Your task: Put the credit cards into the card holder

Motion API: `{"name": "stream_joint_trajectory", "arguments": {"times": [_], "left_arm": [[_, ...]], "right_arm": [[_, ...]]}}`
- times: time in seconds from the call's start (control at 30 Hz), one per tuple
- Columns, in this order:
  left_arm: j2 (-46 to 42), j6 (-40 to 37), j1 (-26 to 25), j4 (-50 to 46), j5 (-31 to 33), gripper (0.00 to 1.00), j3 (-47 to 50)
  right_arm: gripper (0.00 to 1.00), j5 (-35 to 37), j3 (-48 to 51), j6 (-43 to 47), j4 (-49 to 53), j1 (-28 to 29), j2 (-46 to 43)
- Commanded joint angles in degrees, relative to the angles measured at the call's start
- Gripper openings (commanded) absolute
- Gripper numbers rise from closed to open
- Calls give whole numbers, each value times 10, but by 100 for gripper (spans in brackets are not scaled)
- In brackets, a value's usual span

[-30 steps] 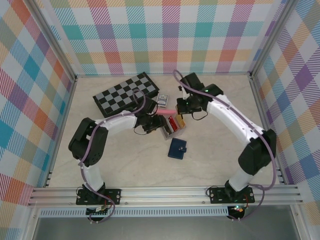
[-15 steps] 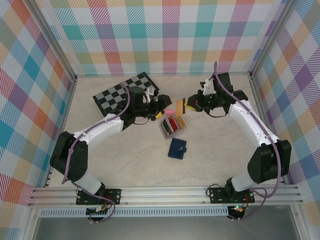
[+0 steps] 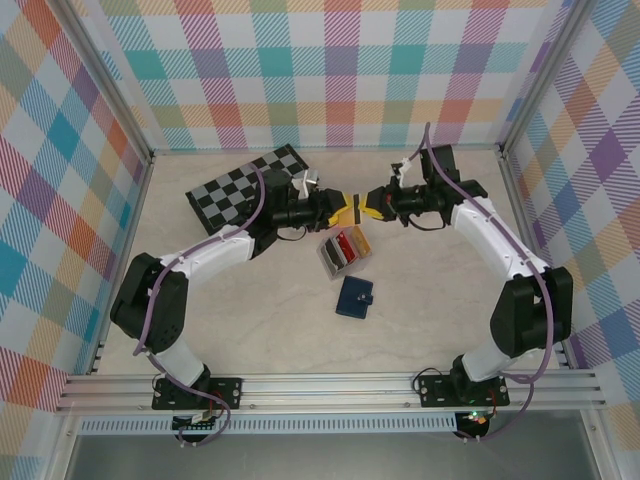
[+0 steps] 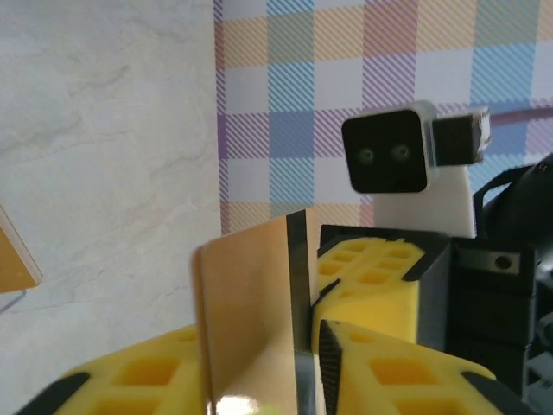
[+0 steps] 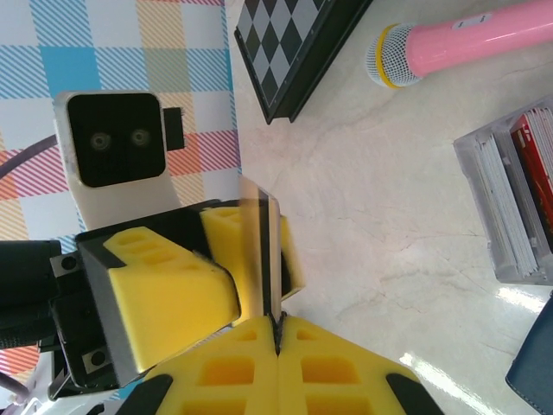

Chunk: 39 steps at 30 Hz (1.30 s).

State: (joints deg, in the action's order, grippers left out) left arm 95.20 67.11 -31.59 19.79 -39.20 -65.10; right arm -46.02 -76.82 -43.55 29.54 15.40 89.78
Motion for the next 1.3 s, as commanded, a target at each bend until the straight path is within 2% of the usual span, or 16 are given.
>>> {"name": "stream_joint_trajectory", "arguments": {"times": [0.0, 0.23, 0.4, 0.47, 0.63, 0.7, 0.87, 1.03, 1.27], "left_arm": [[-13, 25, -4, 40, -24, 21, -13], [-24, 40, -4, 25, -14, 9, -13], [-26, 56, -4, 46, -9, 5, -7], [-23, 68, -4, 66, -11, 5, -5], [-14, 100, -4, 115, -15, 5, 0], [-9, 115, -4, 137, -17, 6, 2], [-1, 154, -4, 203, -19, 16, 9], [-1, 159, -4, 216, -22, 21, 10], [2, 157, -2, 217, -20, 21, 14]], "right_arm": [[2, -10, 4, -3, 2, 1, 13], [4, -10, 2, -11, -4, 0, 20], [26, -48, 21, -18, -59, 1, 1], [31, -62, 19, -18, -68, 0, -1], [31, -85, 11, -12, -70, 1, 14], [24, -84, 11, -13, -69, 1, 20], [21, -17, 0, 12, -6, -2, 24], [21, 1, 13, -4, -12, -10, 25], [21, 19, 17, -13, -12, -21, 16]]}}
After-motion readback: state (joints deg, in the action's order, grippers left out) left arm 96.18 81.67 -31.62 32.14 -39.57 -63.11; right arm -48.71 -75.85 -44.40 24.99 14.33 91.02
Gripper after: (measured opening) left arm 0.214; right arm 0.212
